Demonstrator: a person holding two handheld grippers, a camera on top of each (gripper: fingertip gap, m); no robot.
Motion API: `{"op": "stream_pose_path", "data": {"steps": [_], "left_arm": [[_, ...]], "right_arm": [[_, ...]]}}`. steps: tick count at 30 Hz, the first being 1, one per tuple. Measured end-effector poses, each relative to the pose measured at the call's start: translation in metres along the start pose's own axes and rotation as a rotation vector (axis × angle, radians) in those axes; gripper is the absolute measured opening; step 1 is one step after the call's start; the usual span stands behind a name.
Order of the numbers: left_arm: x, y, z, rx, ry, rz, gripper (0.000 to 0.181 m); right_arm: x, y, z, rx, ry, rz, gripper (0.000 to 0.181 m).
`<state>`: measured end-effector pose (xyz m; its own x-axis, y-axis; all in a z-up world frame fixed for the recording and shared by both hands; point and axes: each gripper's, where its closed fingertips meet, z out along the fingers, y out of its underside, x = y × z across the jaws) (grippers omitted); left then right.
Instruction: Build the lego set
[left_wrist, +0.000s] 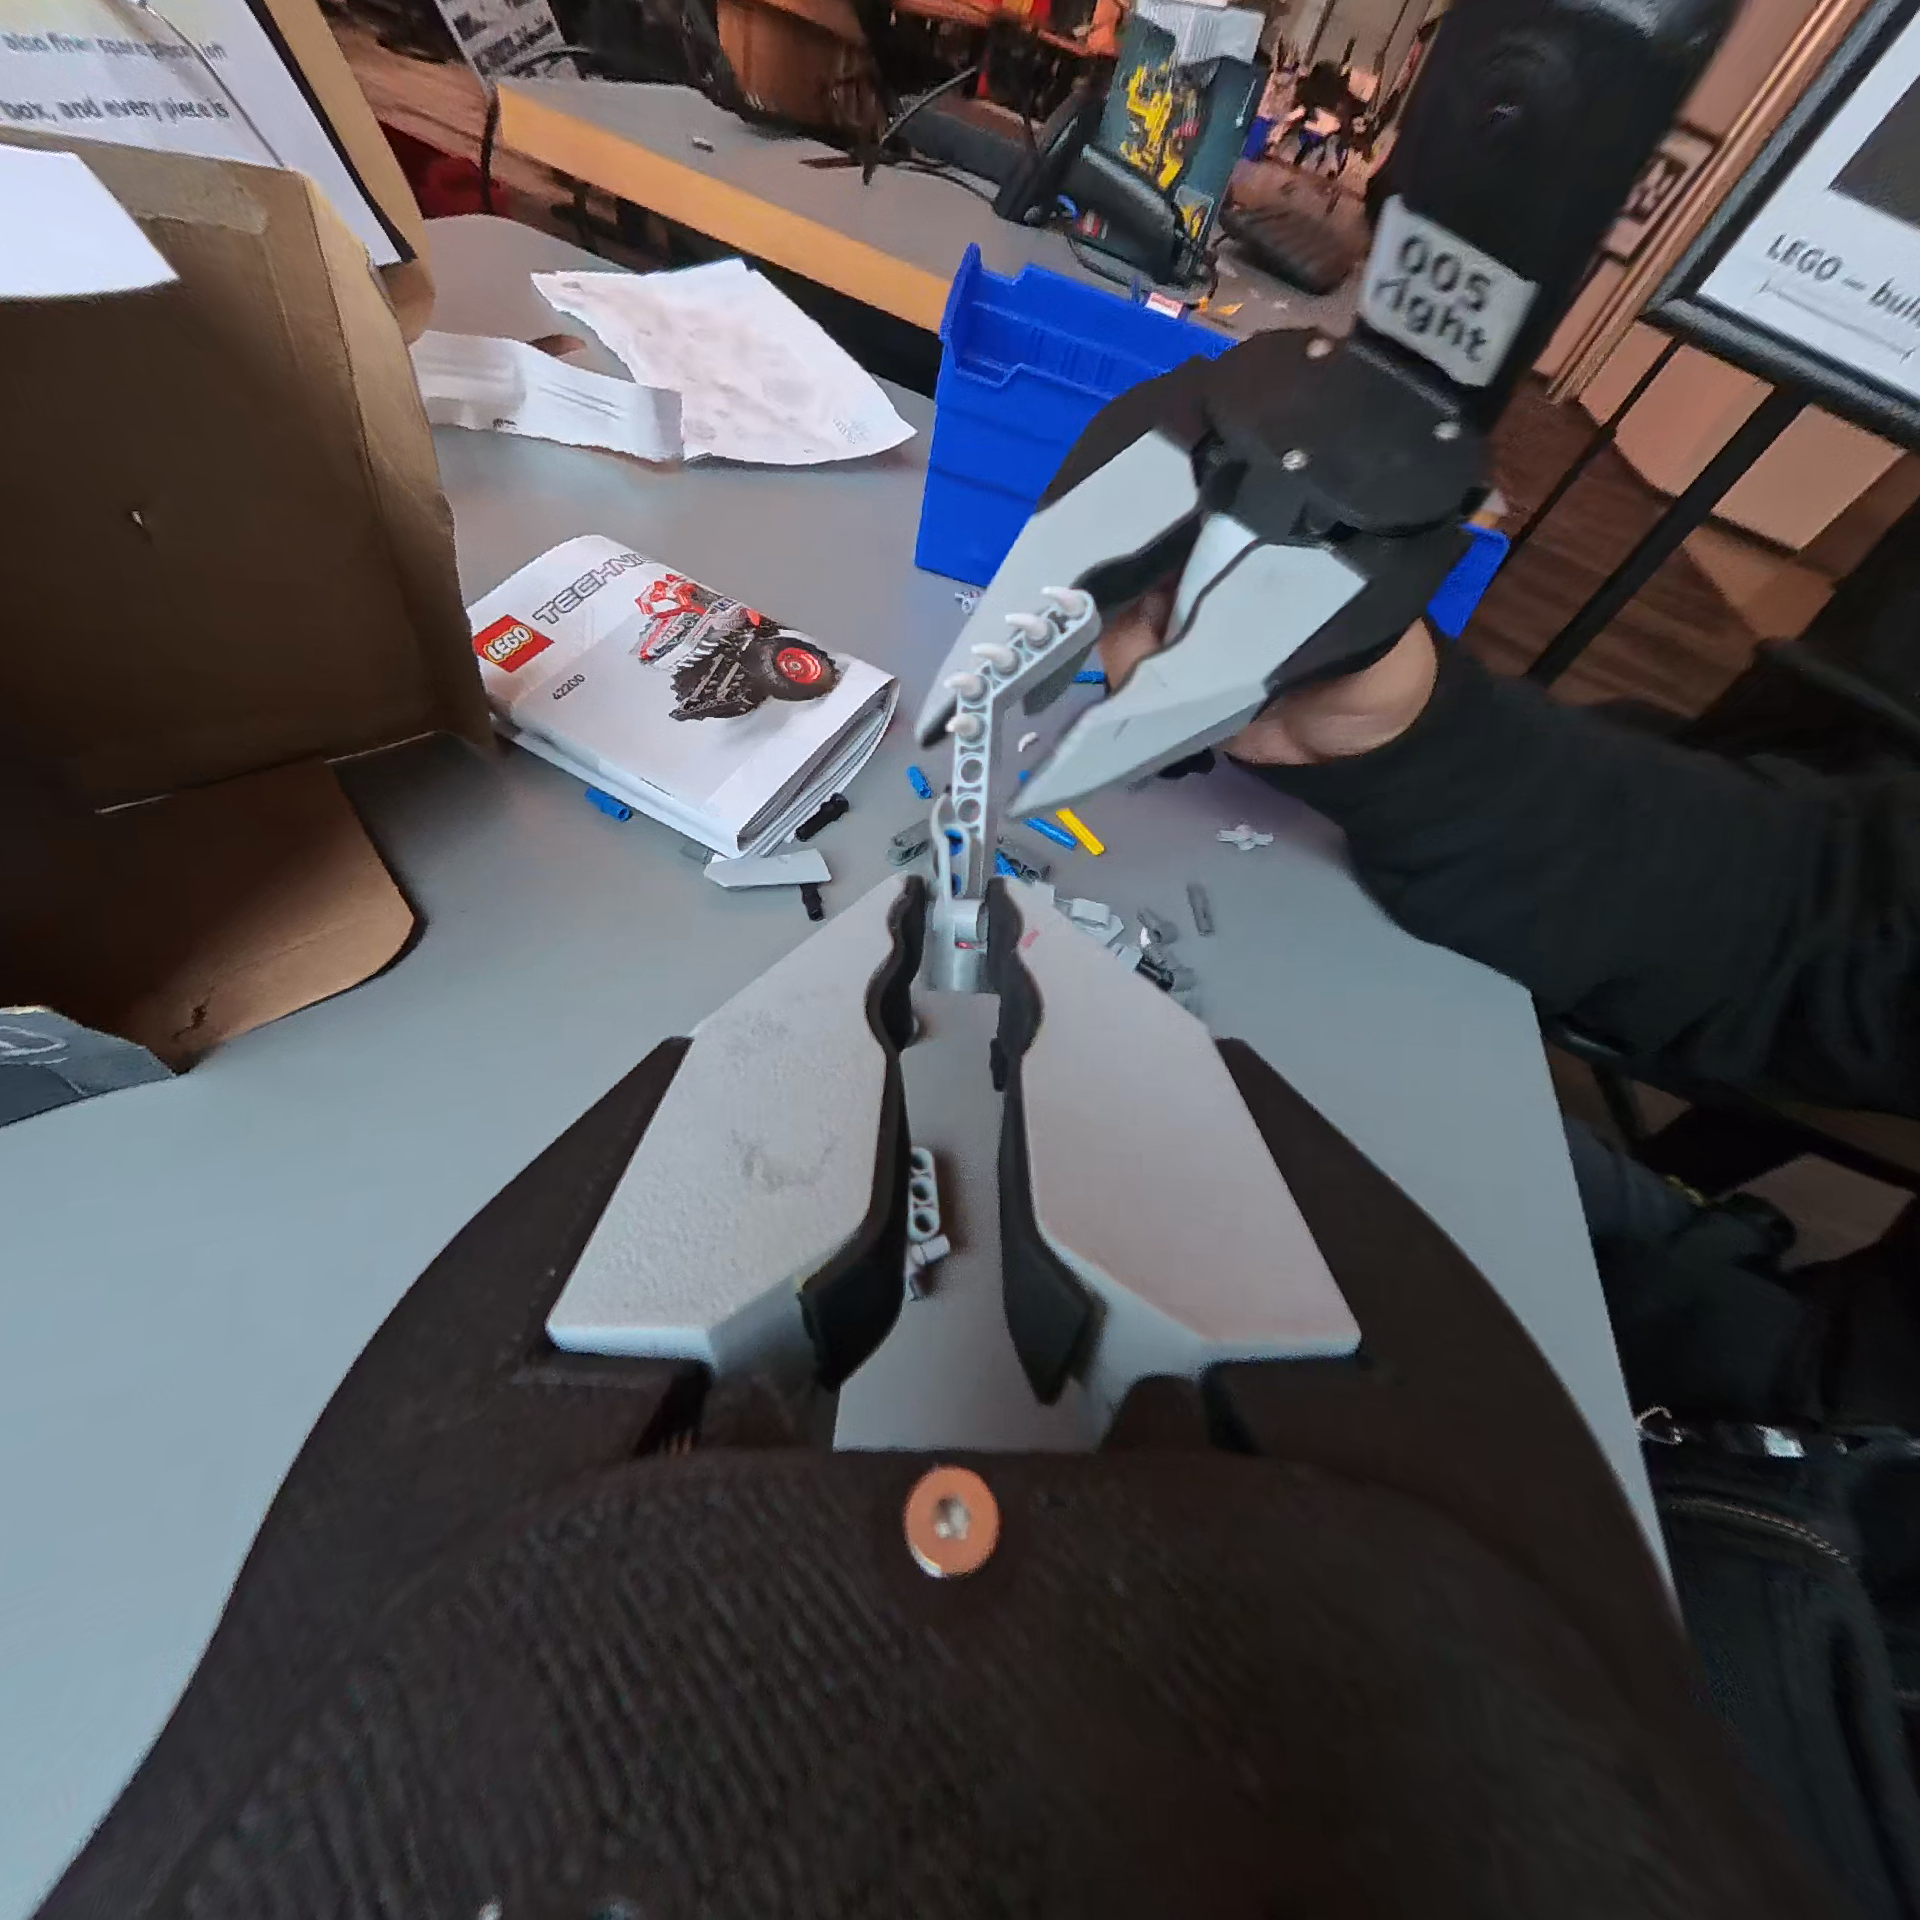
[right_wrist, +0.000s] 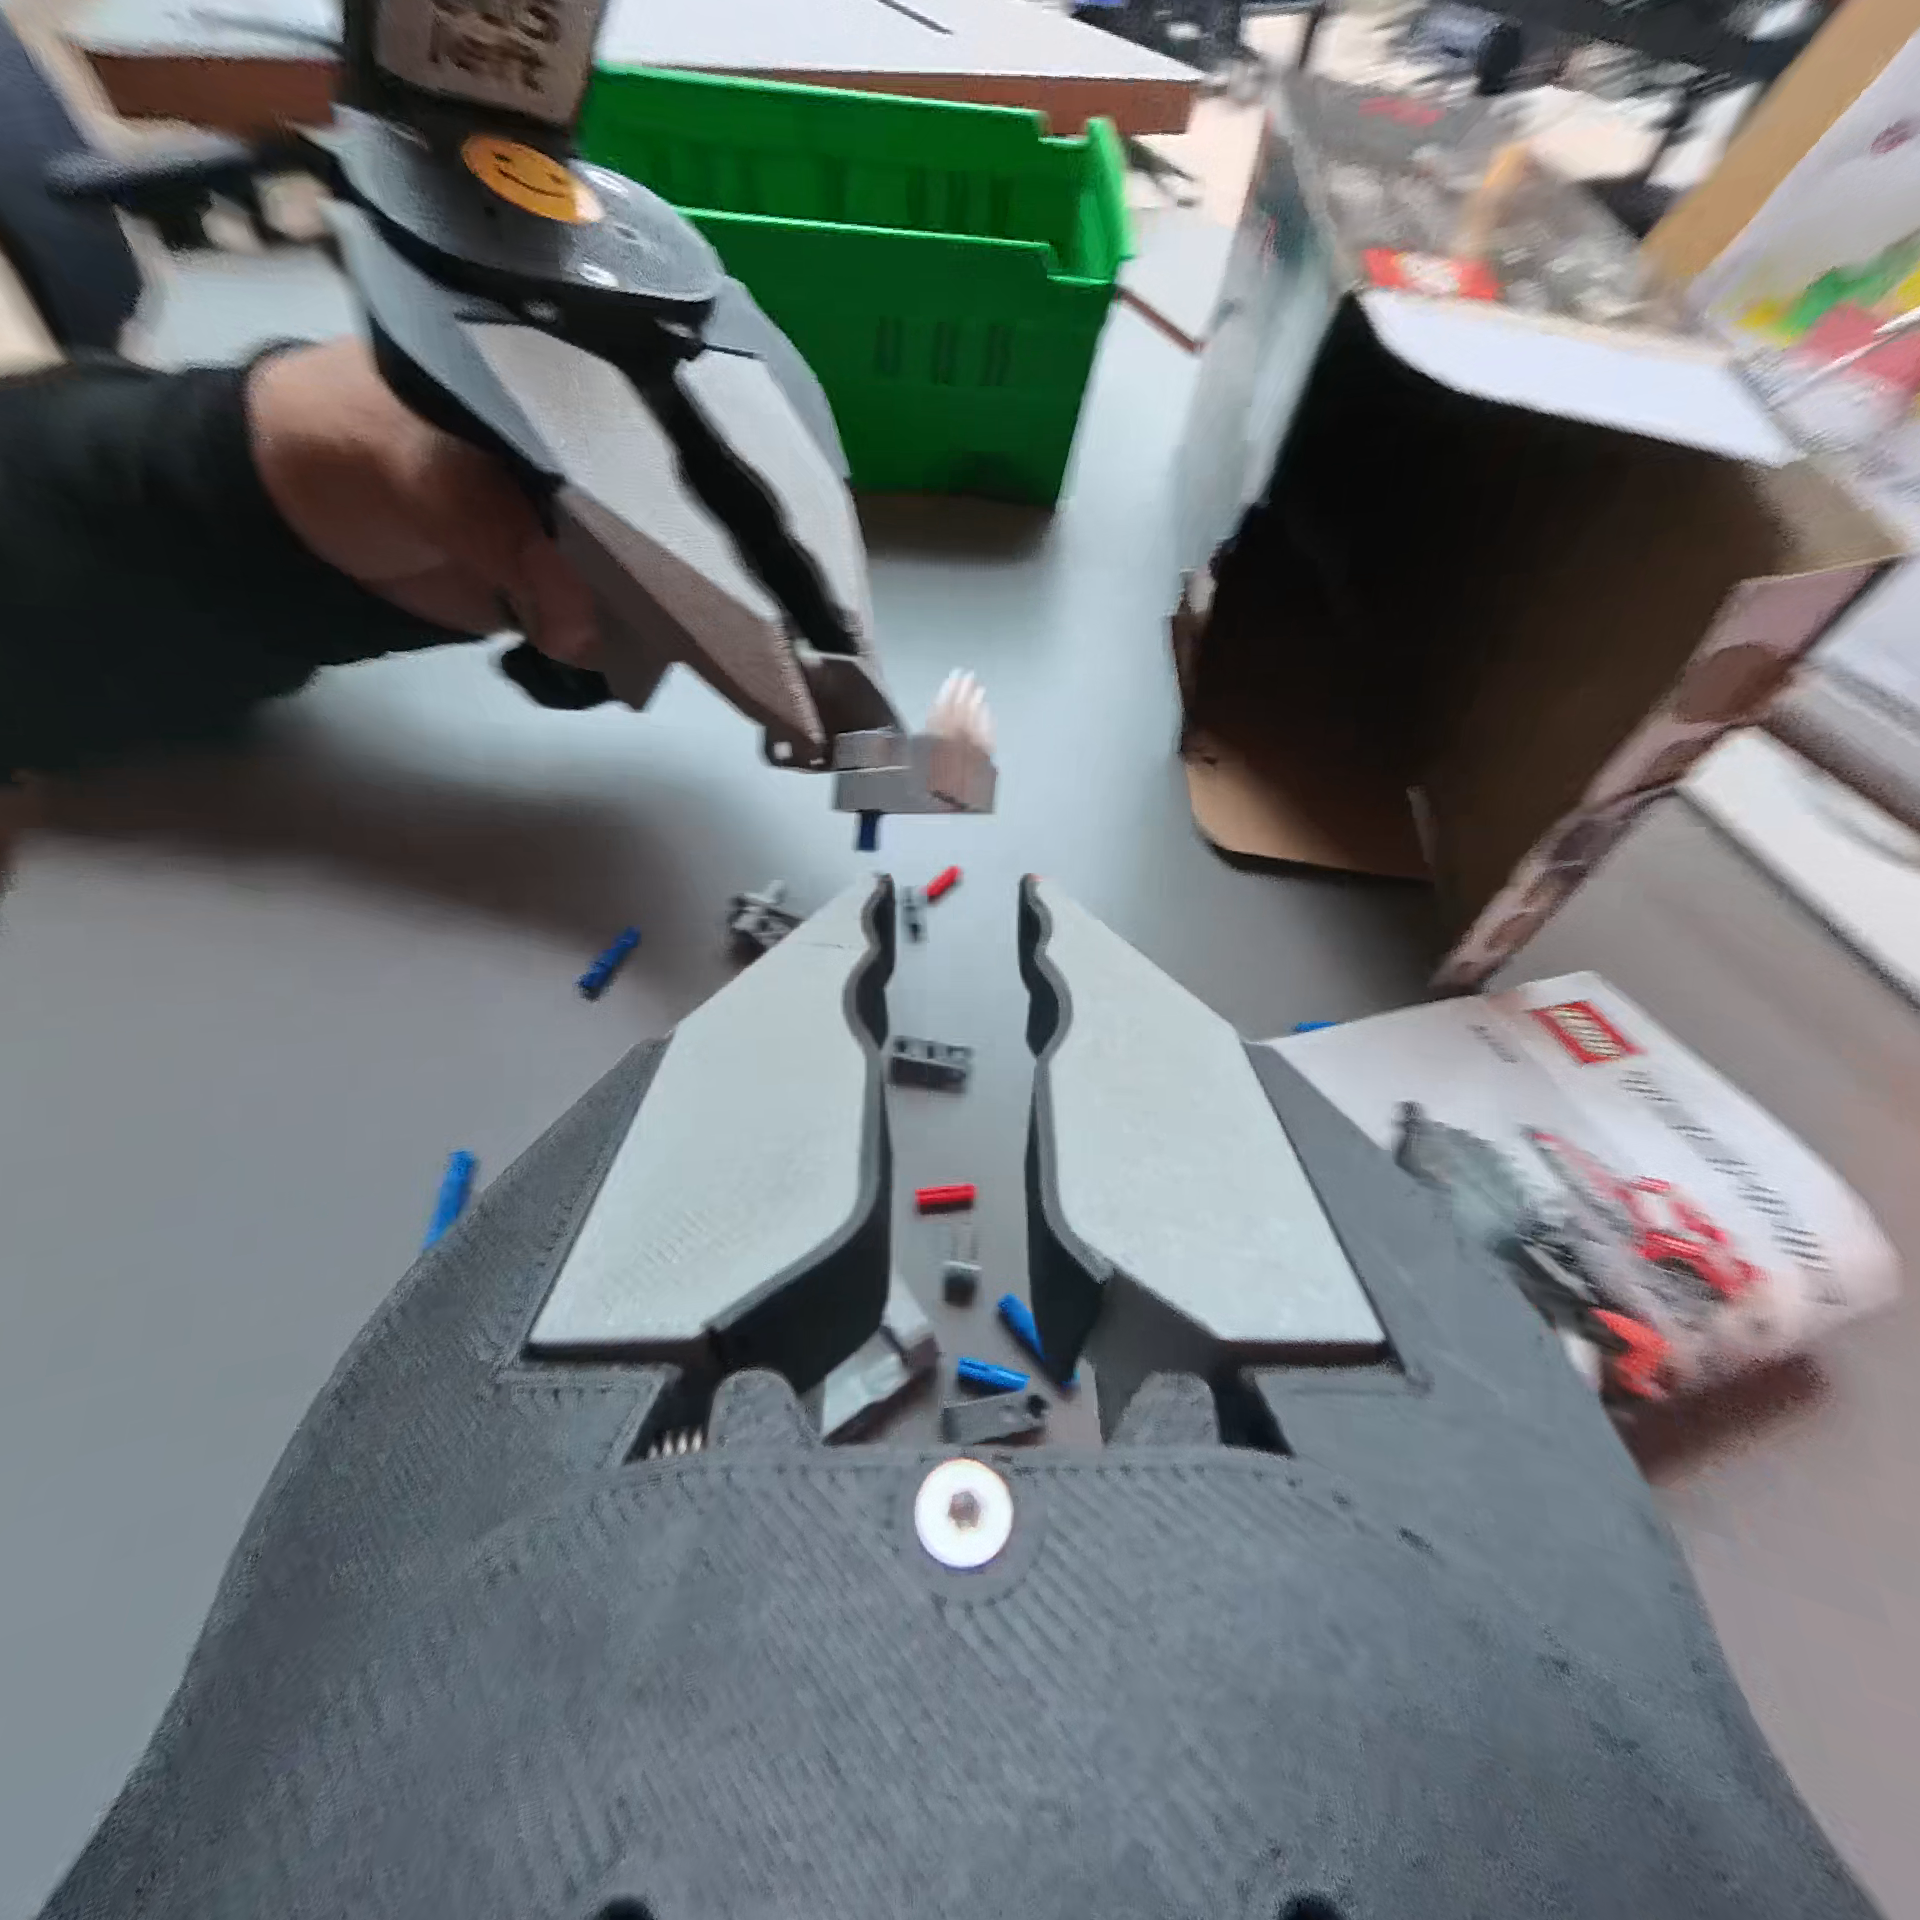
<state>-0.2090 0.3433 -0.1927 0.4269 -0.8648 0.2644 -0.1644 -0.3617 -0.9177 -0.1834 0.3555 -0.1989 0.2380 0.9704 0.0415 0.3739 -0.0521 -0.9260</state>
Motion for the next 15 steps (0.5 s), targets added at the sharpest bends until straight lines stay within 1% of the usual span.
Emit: {"op": "stream_pose_path", "data": {"steps": [1, 6, 8, 11, 15], "left_arm": [[-0.001, -0.001, -0.001, 0.005, 0.003, -0.007, 0.009], [0.005, -0.003, 0.0, 0.029, 0.06, -0.051, 0.009], [0.009, -0.003, 0.002, 0.032, 0.079, -0.039, 0.009], [0.011, -0.003, 0.003, 0.027, 0.064, -0.003, 0.008], [0.011, -0.002, 0.004, 0.018, 0.047, 0.034, 0.008]], "right_arm": [[-0.006, 0.001, 0.0, 0.01, -0.065, 0.035, 0.017], [-0.02, -0.006, 0.002, 0.061, -0.195, 0.128, 0.014], [-0.024, -0.004, 0.005, 0.044, -0.21, 0.134, 0.011], [-0.031, -0.001, 0.008, 0.026, -0.239, 0.131, 0.002], [-0.031, -0.001, 0.009, 0.024, -0.237, 0.138, 0.003]]}}
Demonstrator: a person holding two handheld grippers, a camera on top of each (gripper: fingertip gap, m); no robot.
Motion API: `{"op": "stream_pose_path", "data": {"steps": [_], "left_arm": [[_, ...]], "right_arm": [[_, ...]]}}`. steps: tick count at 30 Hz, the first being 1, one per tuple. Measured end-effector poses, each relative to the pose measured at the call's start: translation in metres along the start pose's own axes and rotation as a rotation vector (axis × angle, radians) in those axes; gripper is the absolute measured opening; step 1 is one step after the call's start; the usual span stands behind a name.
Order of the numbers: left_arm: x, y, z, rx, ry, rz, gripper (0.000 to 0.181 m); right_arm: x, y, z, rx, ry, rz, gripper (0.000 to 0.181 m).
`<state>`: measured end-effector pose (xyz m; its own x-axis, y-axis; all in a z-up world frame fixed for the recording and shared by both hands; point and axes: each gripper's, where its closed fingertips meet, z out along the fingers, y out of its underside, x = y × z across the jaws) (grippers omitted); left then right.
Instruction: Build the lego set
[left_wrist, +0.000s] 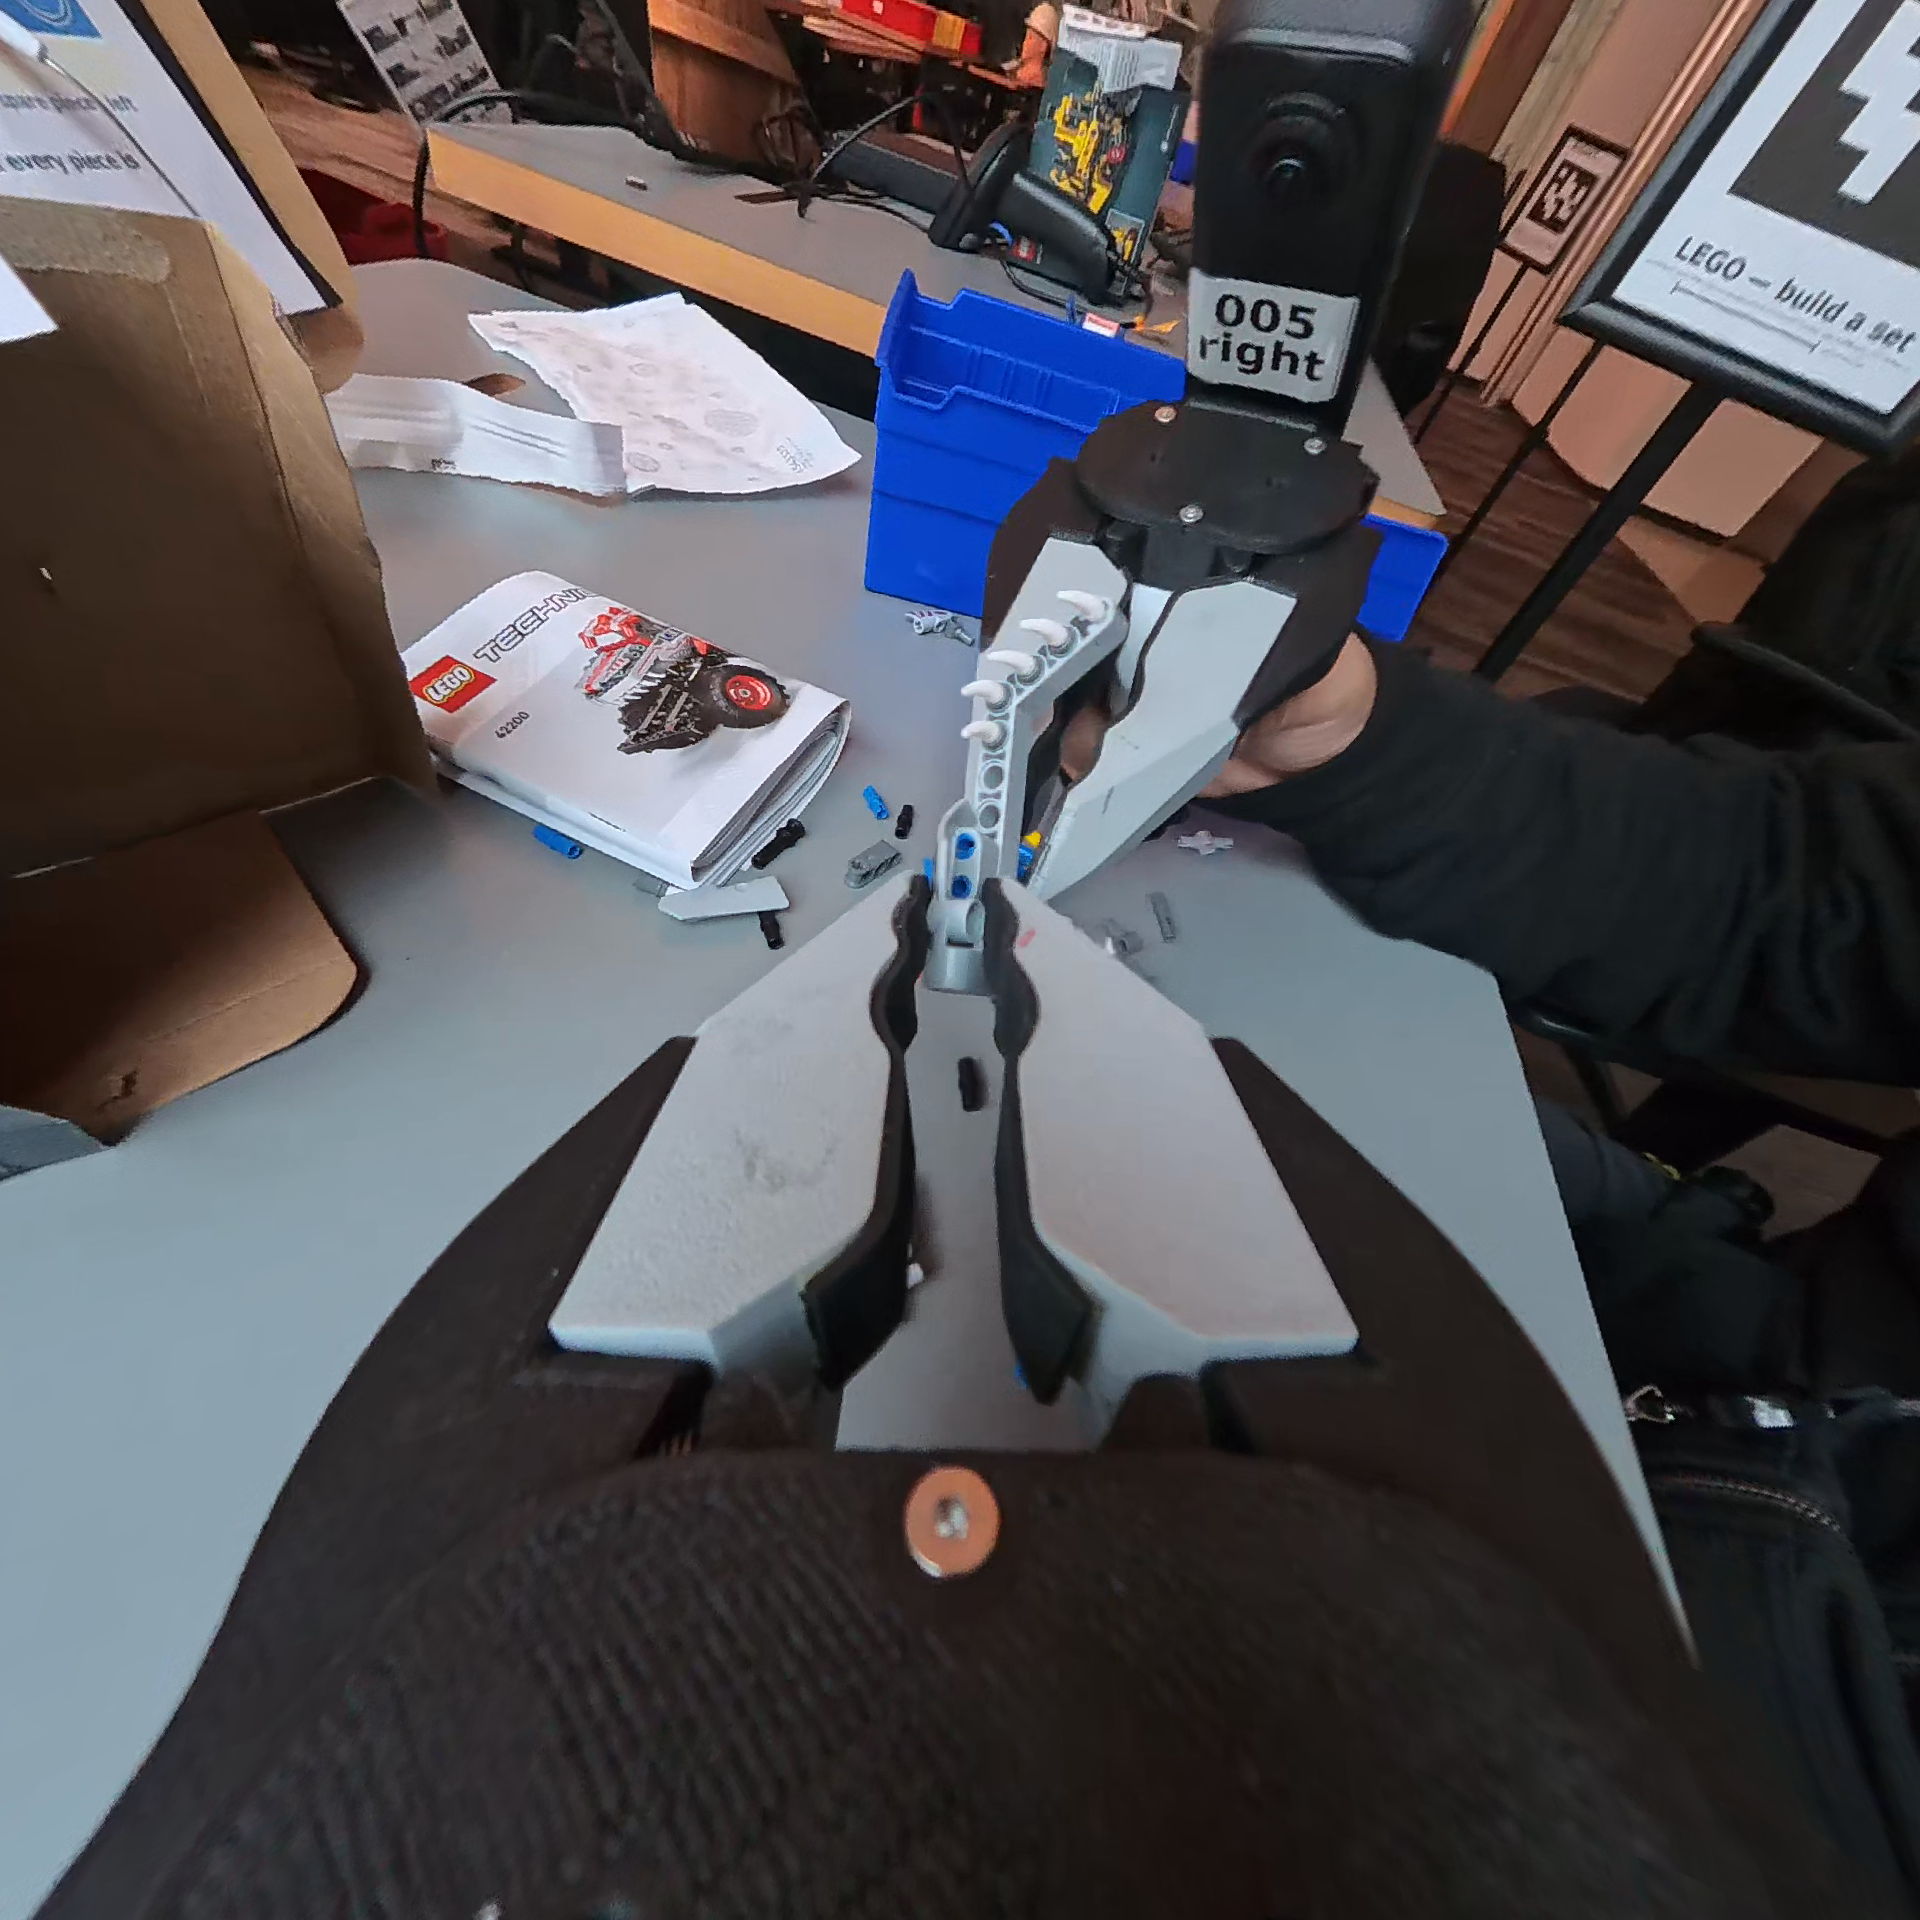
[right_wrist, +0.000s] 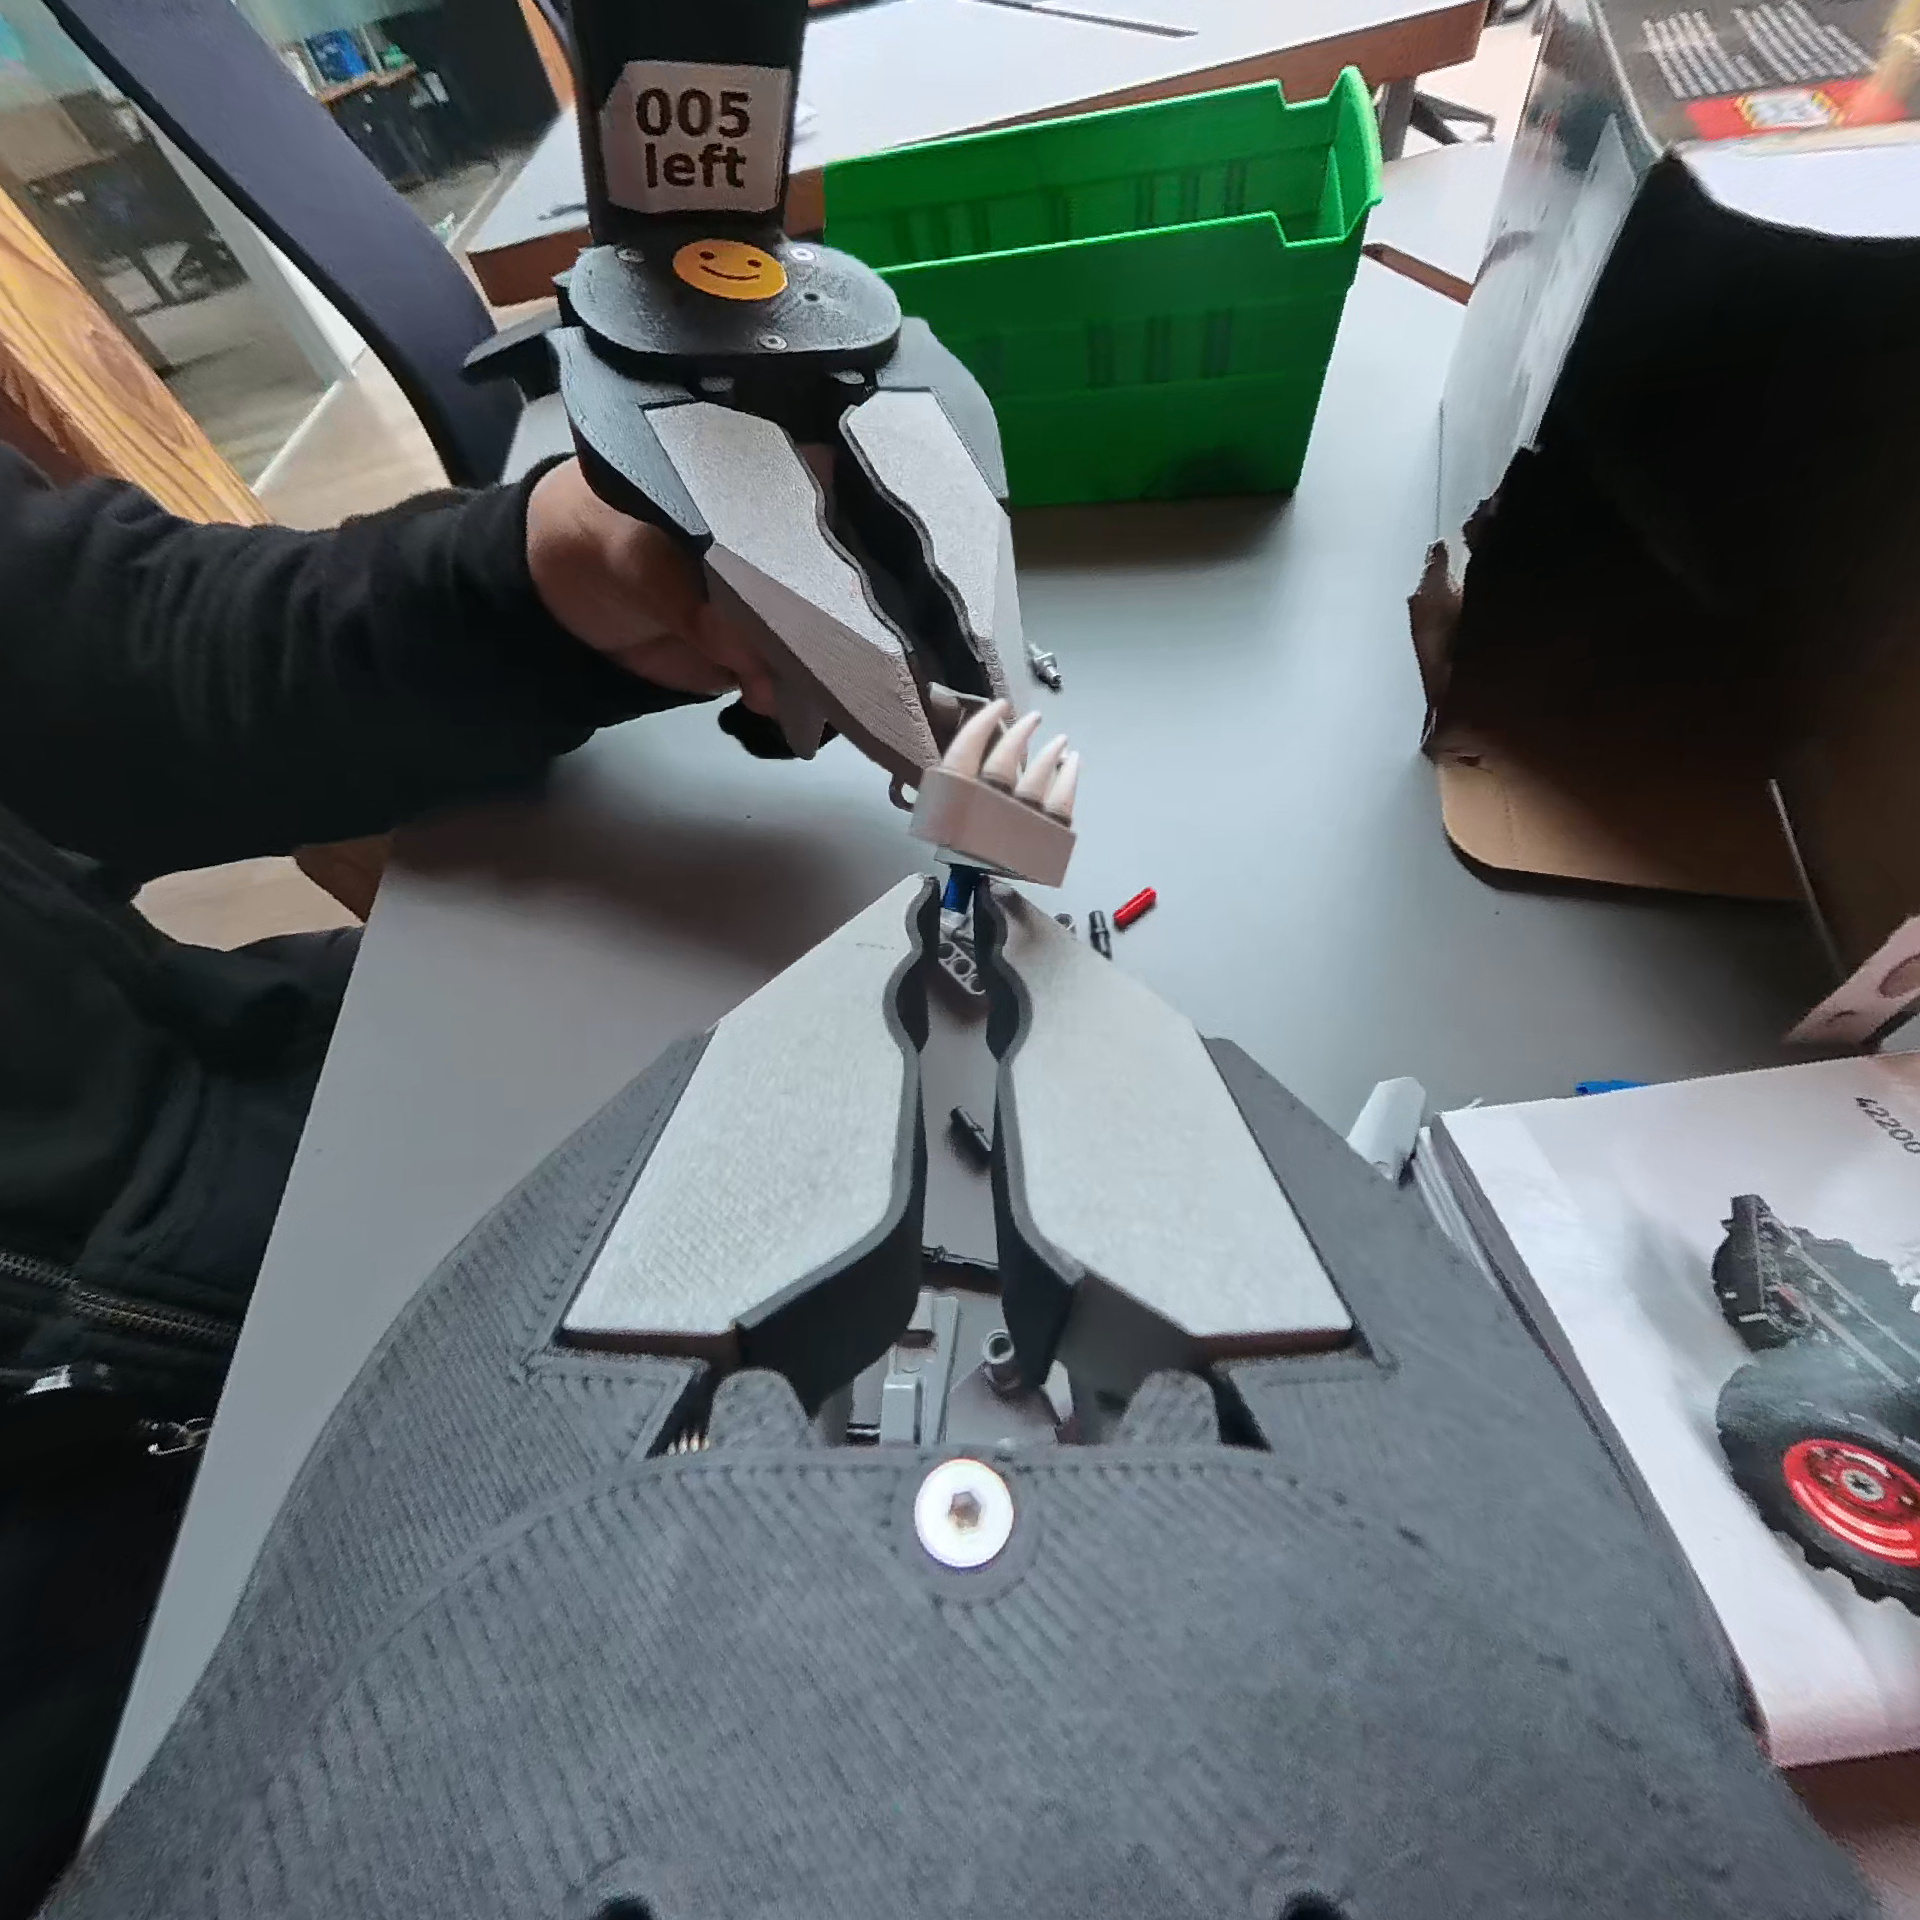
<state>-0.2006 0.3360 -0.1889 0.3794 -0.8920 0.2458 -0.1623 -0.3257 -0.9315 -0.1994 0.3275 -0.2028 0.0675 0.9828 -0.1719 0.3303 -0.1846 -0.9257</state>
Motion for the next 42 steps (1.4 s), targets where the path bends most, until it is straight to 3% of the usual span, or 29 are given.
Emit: {"op": "stream_pose_path", "data": {"steps": [8, 13, 27, 30, 32, 34, 35, 42], "left_arm": [[0.001, 0.001, 0.001, -0.032, -0.05, 0.096, 0.008], [-0.001, 0.003, 0.001, -0.041, -0.053, 0.093, 0.008], [-0.003, 0.005, 0.004, -0.118, -0.209, 0.317, 0.007], [-0.005, 0.009, 0.007, -0.141, -0.226, 0.331, 0.007], [-0.02, -0.016, -0.015, -0.033, -0.367, 0.377, 0.007], [-0.017, -0.041, -0.043, 0.13, -0.289, 0.246, 0.007], [-0.017, -0.044, -0.047, 0.158, -0.256, 0.193, 0.007], [-0.023, 0.008, -0.011, -0.114, -0.184, 0.109, 0.007]], "right_arm": [[0.001, -0.001, -0.005, 0.035, -0.069, 0.106, 0.002], [0.002, 0.001, -0.003, 0.02, -0.04, 0.092, 0.001], [0.008, 0.015, -0.003, -0.14, 0.09, 0.036, 0.001], [0.012, 0.021, -0.005, -0.185, 0.126, 0.011, 0.0], [0.033, 0.057, -0.014, -0.377, 0.238, -0.02, 0.001], [0.017, 0.032, -0.012, -0.195, 0.101, 0.047, 0.0], [0.021, 0.019, -0.014, -0.131, 0.125, 0.045, 0.001], [0.025, 0.009, -0.015, -0.061, 0.143, -0.021, 0.001]]}}
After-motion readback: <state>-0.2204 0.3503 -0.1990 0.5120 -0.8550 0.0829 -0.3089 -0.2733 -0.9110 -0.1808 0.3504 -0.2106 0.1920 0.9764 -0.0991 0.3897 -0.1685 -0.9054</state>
